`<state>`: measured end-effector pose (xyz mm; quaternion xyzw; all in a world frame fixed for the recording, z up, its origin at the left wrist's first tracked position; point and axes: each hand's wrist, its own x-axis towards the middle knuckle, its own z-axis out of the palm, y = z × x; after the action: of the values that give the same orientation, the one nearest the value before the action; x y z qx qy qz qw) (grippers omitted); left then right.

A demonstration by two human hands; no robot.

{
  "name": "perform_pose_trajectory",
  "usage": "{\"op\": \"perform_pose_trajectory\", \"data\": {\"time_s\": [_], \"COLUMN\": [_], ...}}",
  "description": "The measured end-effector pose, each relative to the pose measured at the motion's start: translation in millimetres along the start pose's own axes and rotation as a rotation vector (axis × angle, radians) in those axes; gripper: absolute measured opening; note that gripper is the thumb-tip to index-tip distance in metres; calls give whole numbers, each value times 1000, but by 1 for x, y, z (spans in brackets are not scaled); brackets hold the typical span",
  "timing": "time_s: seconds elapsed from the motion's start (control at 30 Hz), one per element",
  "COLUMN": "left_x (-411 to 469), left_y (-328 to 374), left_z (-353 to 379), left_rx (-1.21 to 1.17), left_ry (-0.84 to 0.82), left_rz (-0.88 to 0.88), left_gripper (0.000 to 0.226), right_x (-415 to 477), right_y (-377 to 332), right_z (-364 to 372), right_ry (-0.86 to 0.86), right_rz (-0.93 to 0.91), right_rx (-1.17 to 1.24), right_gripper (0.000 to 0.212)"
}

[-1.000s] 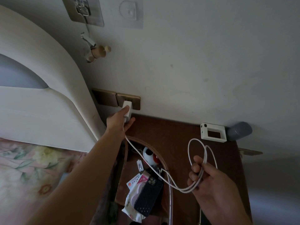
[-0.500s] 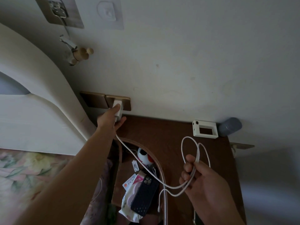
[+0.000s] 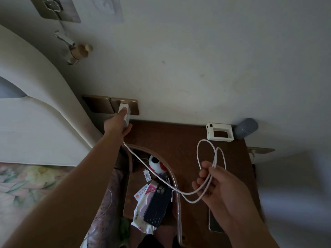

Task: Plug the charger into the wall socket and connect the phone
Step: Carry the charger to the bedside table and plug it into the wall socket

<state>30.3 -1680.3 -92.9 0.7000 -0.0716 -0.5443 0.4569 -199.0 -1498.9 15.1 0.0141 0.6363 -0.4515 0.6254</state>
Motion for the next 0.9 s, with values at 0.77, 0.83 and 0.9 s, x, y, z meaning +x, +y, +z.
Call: {"op": "perform_pose_trajectory", "data": {"time_s": [0.77,0.83,0.9], "left_x": [-46,-59,-74], "left_y": [-29,-36,-45], "left_z": [-50,-62,-70], "left_rx": [475,504,530], "left_ry": [350,394,397], "left_rz": [451,489,533], "left_gripper": [44,44,43], "right_x": [-18,-20,-23], "right_y": [-18,-20,-25], "right_z": [-41,-48,-57], "right_ry": [-44,-24,21], "right_rz": [-269,-331,-436], "right_rx": [-614,-742,-937], "right_gripper": [16,14,14]}}
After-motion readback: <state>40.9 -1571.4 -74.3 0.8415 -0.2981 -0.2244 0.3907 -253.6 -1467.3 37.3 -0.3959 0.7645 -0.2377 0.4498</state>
